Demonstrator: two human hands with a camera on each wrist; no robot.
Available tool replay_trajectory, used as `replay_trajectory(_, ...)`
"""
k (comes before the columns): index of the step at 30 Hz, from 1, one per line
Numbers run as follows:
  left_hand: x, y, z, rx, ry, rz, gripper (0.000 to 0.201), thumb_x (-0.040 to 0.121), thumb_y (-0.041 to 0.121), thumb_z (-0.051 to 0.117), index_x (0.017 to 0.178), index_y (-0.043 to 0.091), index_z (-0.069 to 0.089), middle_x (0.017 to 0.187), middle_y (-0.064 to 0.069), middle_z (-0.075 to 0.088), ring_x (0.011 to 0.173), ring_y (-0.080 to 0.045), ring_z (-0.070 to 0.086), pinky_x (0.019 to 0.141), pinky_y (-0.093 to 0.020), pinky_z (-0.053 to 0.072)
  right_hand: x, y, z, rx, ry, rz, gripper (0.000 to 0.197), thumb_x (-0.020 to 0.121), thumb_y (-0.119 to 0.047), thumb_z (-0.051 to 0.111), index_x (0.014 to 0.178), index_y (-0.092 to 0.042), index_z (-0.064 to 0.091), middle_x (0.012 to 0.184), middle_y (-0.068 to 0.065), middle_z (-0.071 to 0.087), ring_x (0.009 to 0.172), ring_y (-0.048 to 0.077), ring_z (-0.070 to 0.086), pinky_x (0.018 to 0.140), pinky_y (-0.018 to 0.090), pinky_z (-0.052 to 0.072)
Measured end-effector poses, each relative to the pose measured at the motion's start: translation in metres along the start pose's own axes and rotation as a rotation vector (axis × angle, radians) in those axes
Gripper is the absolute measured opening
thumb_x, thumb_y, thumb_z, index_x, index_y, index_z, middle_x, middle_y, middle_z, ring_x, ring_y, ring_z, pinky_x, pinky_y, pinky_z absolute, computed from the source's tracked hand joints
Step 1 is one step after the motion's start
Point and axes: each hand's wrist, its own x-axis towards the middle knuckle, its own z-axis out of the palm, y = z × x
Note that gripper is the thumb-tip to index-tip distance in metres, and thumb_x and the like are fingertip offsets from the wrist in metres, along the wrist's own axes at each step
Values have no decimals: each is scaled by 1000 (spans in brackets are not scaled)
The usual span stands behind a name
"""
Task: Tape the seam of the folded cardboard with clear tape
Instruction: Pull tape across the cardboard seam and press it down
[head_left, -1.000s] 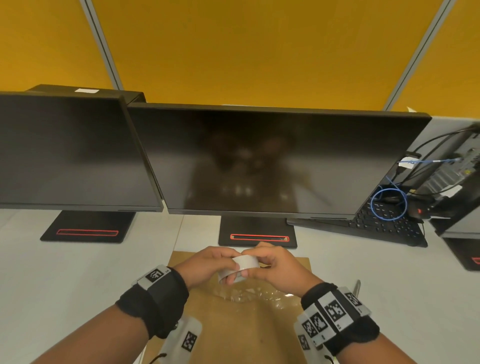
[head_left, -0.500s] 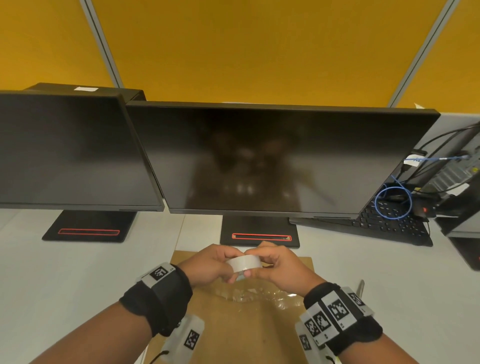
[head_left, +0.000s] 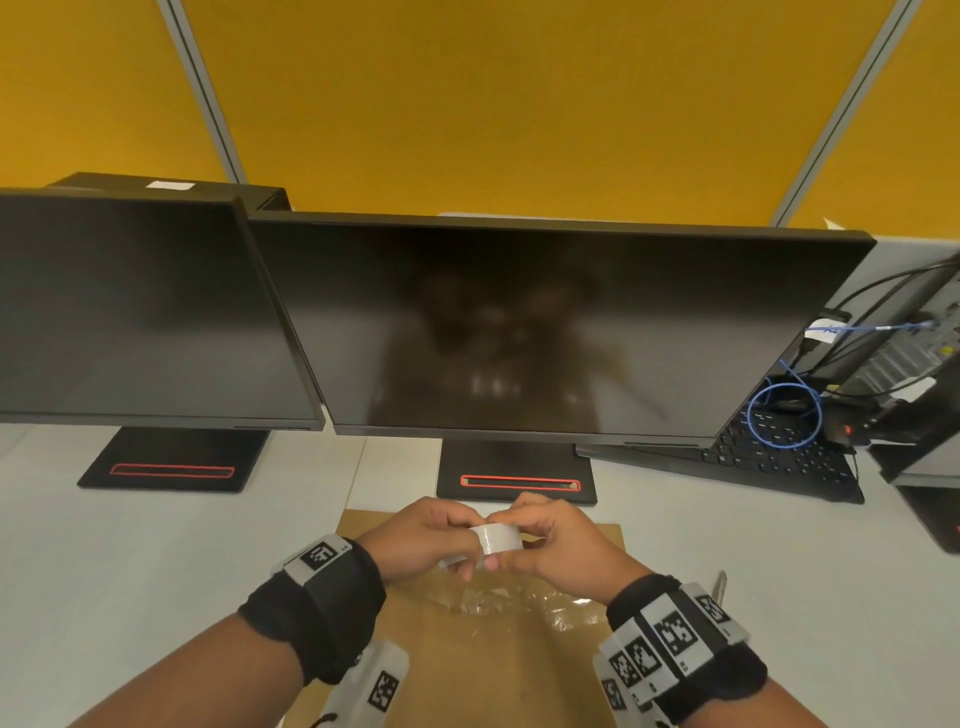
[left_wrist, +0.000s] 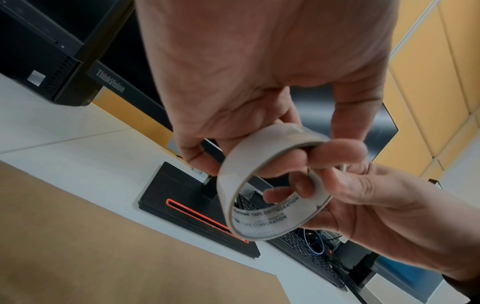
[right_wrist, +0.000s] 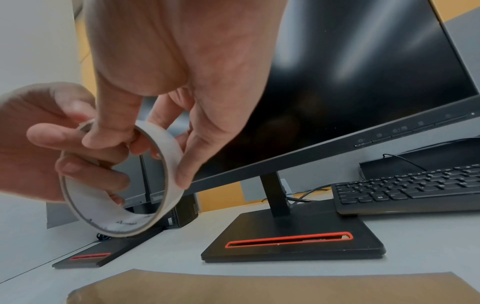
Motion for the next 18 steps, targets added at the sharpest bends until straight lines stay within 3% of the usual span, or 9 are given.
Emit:
replay_trajectory(2, -1, 1, 0, -16, -6, -4, 29, 60, 40, 59, 75, 19, 72, 53, 7, 59, 59, -5, 54, 69, -24, 43, 0, -2, 1, 2, -6, 5, 31, 73, -26, 81, 98, -41, 71, 88, -8, 53, 91, 14, 55, 83, 29, 53)
replay_trajectory(6, 0, 2, -2, 24, -8, -17, 27, 65, 21, 52, 80, 9, 72, 57, 5, 61, 64, -7, 55, 73, -25, 45, 0, -2, 1, 9, -5, 4, 31, 73, -24, 81, 99, -37, 73, 86, -9, 52, 93, 18, 55, 85, 33, 54)
replay_trajectory(9, -1, 3, -1, 21, -7, -23, 31, 64, 17, 51, 83, 4, 72, 57, 5, 62, 64, -8, 54, 71, -24, 45, 1, -1, 1, 14, -3, 1, 31, 72, -24, 82, 98, -37, 73, 87, -8, 51, 94, 20, 55, 85, 35, 54)
replay_trajectory(13, 0, 2, -1, 13, 6, -43, 24, 63, 13, 55, 79, 13, 73, 58, 7, 62, 63, -8, 54, 68, -23, 44, 1, -1, 0, 16, -3, -3, 31, 72, -22, 82, 97, -39, 72, 87, -8, 51, 93, 18, 55, 84, 34, 54)
replay_trajectory(16, 1, 2, 5, -2, 90, -38, 31, 63, -7, 62, 67, 22, 72, 68, 5, 61, 63, -8, 51, 55, -15, 41, 1, 1, 0, 17, 17, 15, 32, 74, -21, 81, 103, -30, 73, 89, -7, 53, 94, 15, 56, 86, 30, 53)
replay_trajectory(18, 2, -2, 6, 10, 101, -31, 36, 72, -11, 61, 76, 23, 72, 75, 3, 61, 68, -9, 51, 55, -14, 41, 0, 3, -1, 8, 32, 24, 33, 74, -22, 80, 105, -29, 73, 92, -6, 55, 96, 12, 56, 88, 31, 53)
